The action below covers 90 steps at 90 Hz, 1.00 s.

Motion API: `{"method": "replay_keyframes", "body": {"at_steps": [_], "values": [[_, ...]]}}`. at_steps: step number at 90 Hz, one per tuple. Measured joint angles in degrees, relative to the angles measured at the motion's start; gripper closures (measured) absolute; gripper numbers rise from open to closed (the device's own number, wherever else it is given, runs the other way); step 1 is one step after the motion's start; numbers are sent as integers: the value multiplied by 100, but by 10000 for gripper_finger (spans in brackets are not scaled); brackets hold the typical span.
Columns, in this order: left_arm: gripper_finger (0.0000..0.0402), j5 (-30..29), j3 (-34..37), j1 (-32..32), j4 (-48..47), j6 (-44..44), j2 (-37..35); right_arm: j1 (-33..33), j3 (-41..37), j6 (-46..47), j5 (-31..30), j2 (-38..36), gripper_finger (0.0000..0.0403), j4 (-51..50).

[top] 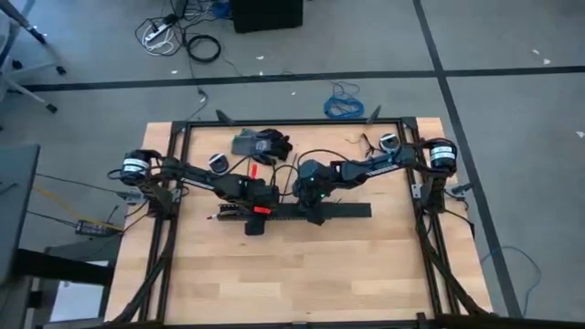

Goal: Ziptie cables
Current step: Close the black cable duct cover

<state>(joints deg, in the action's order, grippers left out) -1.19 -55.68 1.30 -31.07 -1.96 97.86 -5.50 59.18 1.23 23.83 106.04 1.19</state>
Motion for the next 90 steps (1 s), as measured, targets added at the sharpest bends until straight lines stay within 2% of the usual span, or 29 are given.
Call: {"method": "replay_keyframes", "body": {"at_steps": [33,67,90], "values": [[171,160,6,-4,34,159,0,80,-4,16,-158,18,403,66],[171,254,15,-4,138,442,0,-61,0,76,448,546,403,1206],[171,286,14,0,368,464,7,-61,0,125,478,605,403,1430]]}}
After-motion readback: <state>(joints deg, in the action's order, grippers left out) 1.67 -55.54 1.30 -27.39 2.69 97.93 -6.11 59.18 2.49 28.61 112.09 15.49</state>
